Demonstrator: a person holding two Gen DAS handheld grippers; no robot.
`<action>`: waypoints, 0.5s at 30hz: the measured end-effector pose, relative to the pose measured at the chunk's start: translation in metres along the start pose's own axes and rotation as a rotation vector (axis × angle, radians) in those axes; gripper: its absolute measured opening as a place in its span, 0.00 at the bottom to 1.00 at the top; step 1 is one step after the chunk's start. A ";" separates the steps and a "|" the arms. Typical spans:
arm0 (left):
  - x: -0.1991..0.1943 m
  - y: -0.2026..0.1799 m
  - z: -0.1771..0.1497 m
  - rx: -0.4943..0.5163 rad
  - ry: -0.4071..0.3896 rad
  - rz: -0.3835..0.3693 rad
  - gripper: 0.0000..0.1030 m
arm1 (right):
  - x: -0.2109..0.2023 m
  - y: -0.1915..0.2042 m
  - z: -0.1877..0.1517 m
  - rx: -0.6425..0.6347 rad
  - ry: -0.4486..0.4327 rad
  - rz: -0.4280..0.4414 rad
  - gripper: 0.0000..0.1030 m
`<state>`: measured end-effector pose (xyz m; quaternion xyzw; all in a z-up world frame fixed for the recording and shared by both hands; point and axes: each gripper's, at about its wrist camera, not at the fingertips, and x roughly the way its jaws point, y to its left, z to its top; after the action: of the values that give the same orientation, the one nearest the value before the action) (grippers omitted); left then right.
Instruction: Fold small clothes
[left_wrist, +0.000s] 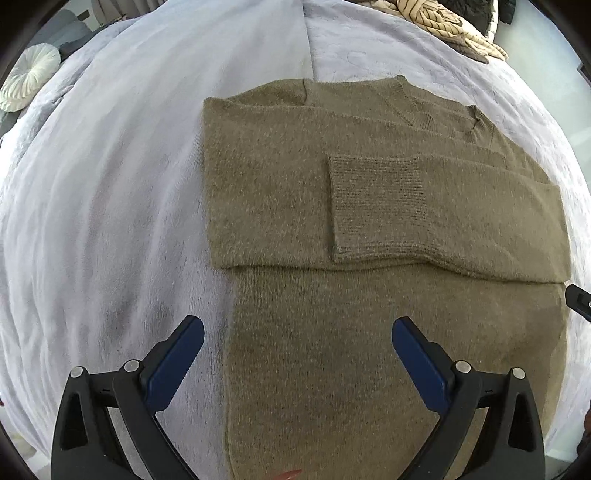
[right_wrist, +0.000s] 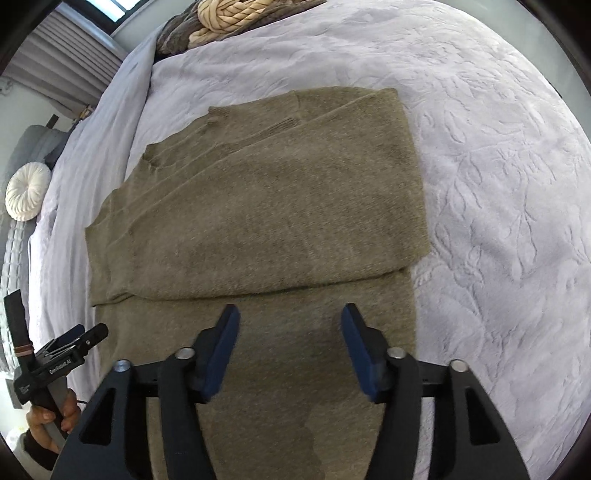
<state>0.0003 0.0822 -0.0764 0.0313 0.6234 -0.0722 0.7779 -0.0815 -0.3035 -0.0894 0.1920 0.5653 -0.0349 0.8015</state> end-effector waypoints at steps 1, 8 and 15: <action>0.000 0.000 0.000 -0.002 0.003 0.000 0.99 | 0.000 0.001 -0.001 -0.003 0.001 0.001 0.70; 0.000 0.012 -0.011 -0.007 0.030 0.007 0.99 | 0.001 0.006 -0.012 -0.001 0.015 -0.003 0.77; 0.000 0.016 -0.025 -0.001 0.047 0.000 0.99 | 0.001 0.003 -0.021 0.024 0.019 0.006 0.79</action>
<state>-0.0216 0.1020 -0.0825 0.0324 0.6415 -0.0712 0.7632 -0.0991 -0.2932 -0.0957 0.2036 0.5720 -0.0374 0.7937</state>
